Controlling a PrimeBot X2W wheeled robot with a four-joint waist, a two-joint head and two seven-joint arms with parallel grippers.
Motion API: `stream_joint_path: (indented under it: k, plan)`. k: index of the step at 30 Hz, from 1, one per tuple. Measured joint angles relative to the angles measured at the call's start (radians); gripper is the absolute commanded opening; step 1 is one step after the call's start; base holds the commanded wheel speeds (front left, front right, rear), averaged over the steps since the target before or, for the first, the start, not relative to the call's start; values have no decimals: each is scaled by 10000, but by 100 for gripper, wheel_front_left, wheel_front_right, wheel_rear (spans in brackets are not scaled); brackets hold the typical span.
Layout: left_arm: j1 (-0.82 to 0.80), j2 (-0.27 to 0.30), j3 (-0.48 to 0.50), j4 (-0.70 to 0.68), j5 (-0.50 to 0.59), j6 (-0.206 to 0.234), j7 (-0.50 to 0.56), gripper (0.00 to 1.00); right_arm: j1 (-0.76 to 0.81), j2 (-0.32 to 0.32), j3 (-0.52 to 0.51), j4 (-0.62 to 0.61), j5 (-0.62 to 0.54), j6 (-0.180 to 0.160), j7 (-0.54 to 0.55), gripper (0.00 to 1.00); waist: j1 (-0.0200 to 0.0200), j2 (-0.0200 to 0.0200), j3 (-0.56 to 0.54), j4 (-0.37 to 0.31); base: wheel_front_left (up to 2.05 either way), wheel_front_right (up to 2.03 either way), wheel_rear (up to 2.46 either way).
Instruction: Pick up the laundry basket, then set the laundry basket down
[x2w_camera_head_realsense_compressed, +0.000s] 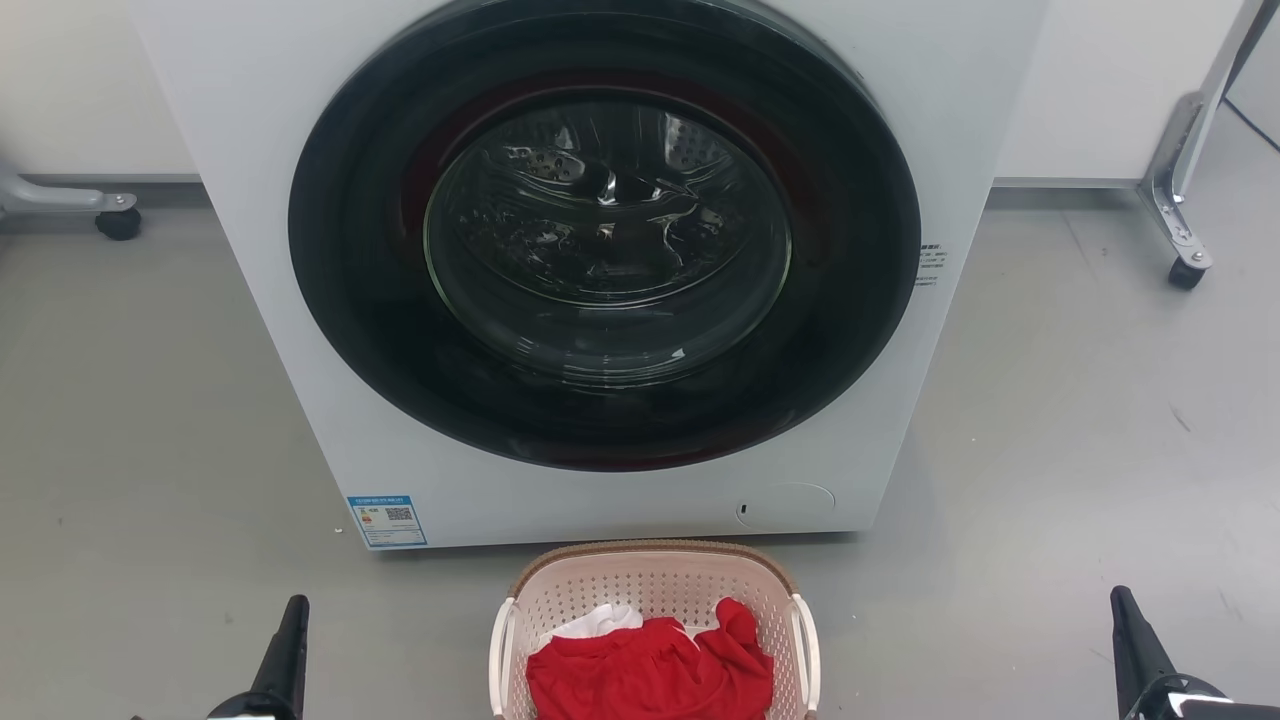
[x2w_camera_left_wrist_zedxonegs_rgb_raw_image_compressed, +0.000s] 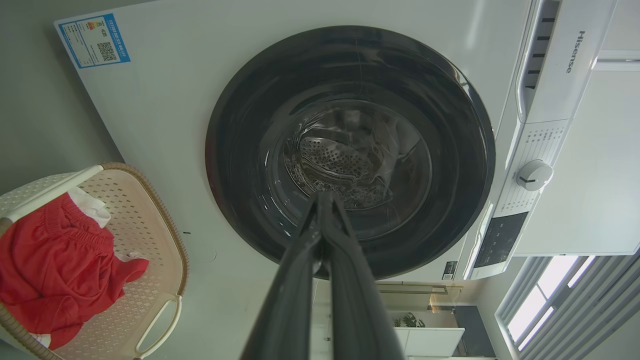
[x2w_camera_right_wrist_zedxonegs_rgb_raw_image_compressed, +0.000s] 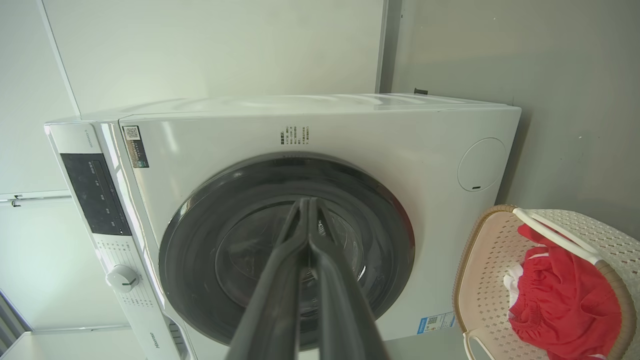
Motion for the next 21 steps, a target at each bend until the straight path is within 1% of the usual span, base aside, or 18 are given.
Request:
stream_joint_path:
  k: [21]
  plan:
    - [0,0,0,-17,0,0,0,0,0,0,0,-2,0,0,0,0,0,0,0,0,0,0,0]
